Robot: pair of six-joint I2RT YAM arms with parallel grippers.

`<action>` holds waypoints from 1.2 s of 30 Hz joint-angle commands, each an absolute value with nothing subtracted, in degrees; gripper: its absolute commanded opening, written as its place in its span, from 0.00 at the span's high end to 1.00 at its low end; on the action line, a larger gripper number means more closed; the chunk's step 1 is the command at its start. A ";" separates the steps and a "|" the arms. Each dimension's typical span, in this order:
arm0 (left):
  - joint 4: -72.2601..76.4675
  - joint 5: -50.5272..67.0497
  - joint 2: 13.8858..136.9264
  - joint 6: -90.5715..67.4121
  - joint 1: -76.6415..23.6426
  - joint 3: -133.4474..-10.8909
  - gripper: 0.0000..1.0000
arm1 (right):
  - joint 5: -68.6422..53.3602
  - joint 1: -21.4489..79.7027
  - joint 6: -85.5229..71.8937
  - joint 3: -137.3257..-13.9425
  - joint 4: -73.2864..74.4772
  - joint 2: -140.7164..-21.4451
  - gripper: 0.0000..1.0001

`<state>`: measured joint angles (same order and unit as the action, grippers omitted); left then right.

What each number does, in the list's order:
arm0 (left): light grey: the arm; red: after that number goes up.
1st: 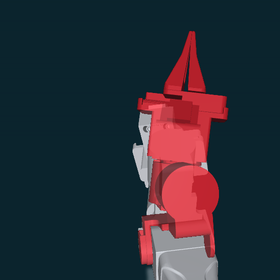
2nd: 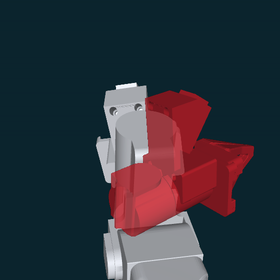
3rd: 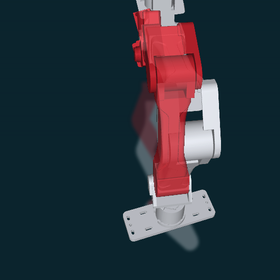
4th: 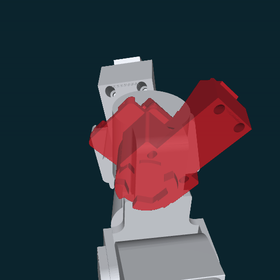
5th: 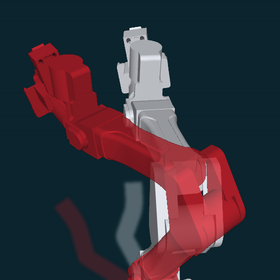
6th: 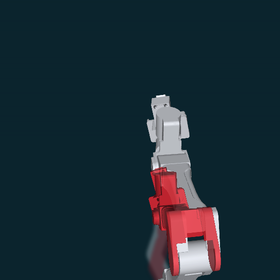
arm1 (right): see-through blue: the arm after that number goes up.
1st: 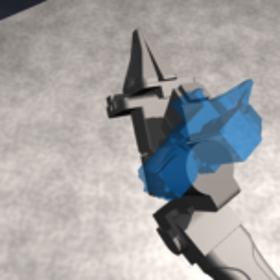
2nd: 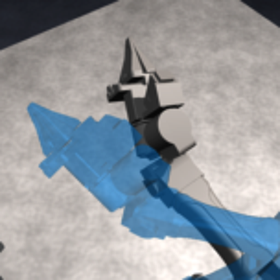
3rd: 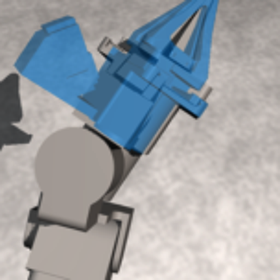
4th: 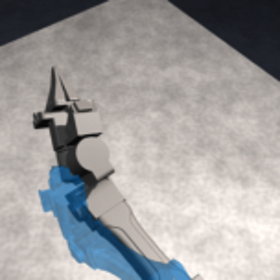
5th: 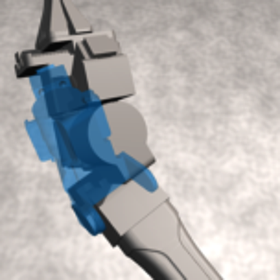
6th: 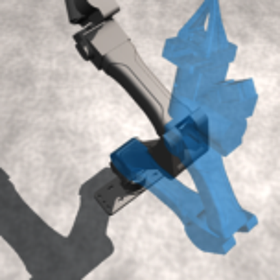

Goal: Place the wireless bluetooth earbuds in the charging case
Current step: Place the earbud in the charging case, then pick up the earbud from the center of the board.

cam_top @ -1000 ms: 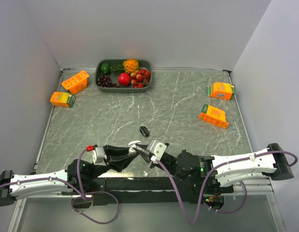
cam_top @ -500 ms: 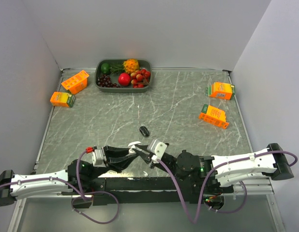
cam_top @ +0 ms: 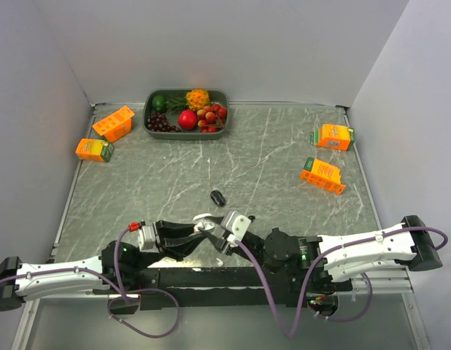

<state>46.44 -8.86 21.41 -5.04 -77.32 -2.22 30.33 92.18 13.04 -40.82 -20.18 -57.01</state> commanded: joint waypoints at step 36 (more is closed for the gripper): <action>38.15 -19.68 7.57 -10.28 -77.08 -2.11 0.99 | 33.77 91.85 -22.67 -43.33 19.24 -45.88 0.53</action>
